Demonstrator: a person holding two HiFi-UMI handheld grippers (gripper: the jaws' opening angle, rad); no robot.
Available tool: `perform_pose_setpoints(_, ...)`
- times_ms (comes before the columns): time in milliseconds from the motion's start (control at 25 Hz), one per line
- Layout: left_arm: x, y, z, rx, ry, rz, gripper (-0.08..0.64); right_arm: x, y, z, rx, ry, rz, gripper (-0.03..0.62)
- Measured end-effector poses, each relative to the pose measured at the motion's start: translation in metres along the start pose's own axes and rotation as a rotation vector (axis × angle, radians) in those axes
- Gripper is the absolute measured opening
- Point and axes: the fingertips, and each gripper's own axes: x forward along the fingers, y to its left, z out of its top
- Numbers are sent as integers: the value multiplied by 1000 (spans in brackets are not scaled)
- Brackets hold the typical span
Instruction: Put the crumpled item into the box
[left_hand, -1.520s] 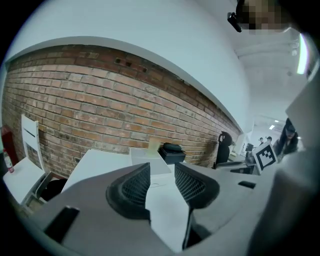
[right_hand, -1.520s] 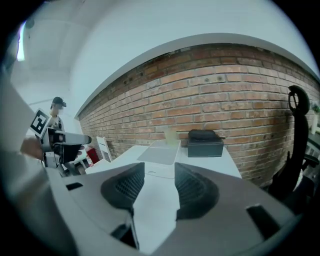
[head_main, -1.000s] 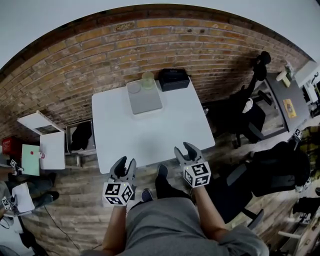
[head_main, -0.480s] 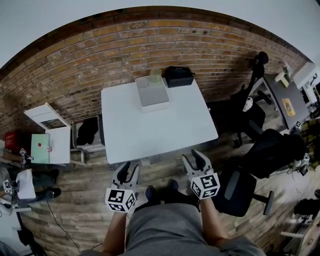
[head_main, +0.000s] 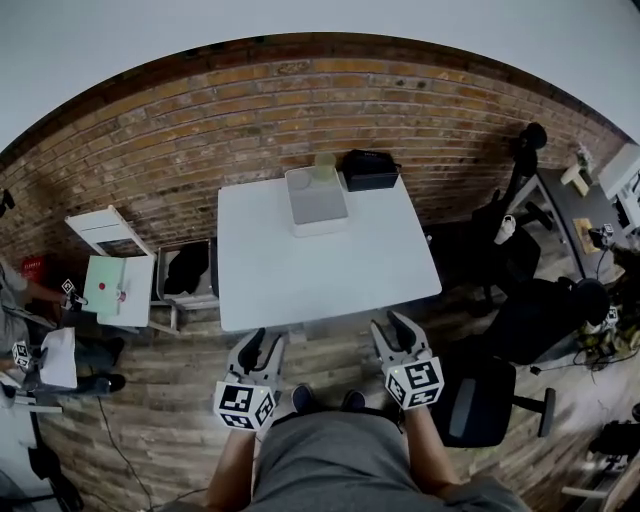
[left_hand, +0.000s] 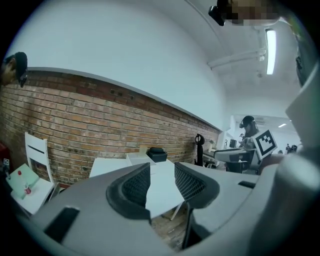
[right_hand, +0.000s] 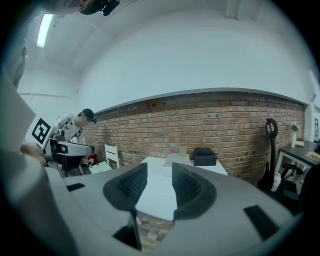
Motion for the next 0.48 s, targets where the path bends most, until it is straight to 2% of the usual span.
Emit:
perform_pose_setpoints(80, 0, -4, 1, 7, -4, 15, 133, -1, -4, -2, -14, 10, 1, 112)
perform_pose_setpoints(160, -1, -10, 1, 5, -7, 15, 11, -3, -6, -7, -18, 33, 4, 4)
perform_pose_setpoints(360, 3, -24, -8, 46, 49, 13, 5, -1, -4, -15, -27, 82, 40, 3)
perform_pose_setpoints(480, 4, -24, -12, 33, 62, 37, 5, -4, -6, -15, -45, 84, 36, 3)
